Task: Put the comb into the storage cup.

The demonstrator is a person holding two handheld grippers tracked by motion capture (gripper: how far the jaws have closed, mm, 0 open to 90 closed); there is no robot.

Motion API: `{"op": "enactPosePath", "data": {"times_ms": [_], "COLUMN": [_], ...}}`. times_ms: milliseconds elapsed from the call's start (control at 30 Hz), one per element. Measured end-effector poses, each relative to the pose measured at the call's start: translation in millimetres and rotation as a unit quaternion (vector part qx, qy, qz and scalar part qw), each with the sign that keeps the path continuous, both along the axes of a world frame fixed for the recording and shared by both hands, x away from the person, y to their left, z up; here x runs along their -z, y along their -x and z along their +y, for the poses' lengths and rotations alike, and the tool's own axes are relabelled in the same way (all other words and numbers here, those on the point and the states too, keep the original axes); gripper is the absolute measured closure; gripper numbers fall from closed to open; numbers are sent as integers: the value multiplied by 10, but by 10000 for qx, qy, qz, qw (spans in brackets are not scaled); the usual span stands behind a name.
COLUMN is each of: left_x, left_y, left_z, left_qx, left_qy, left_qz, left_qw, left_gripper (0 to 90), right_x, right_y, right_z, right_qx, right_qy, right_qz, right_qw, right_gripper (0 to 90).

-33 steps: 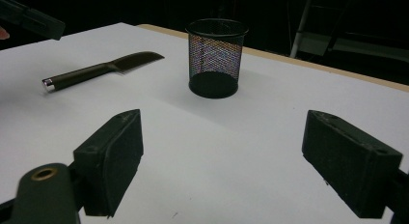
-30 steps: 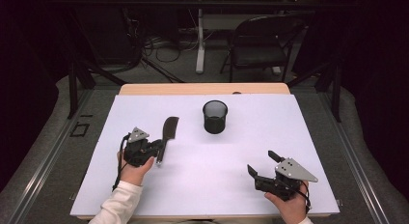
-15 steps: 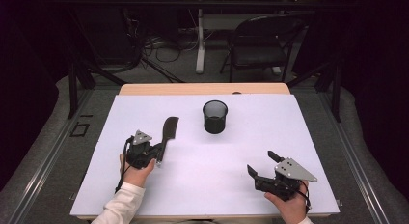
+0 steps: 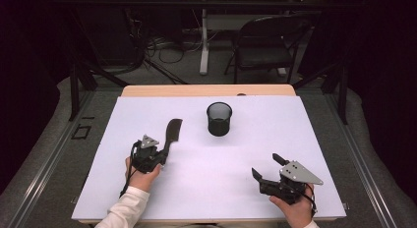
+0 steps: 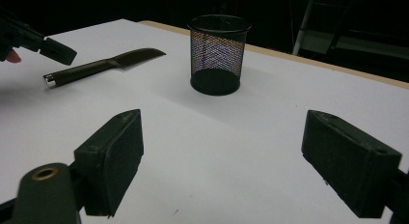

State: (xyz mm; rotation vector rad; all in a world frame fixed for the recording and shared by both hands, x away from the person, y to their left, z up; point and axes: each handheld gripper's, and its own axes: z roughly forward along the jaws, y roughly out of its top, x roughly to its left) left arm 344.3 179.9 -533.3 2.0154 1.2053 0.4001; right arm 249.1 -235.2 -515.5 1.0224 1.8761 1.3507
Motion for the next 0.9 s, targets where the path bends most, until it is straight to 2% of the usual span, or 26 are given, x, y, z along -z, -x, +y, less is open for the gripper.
{"op": "enactPosePath", "data": {"times_ms": [700, 900], "left_x": [112, 120], "left_y": [-33, -38], "left_z": [-38, -32], "left_qx": [53, 36], "left_qy": [-297, -354], "left_qz": [259, 250], "left_qw": [9992, 9991], "left_gripper": [900, 900], "right_x": [5, 9], "right_y": [-3, -8], "right_z": [3, 5], "right_qx": [-4, -10], "right_qy": [7, -3], "right_qz": [35, 43], "right_qw": [10000, 10000], "right_gripper": [146, 146]}}
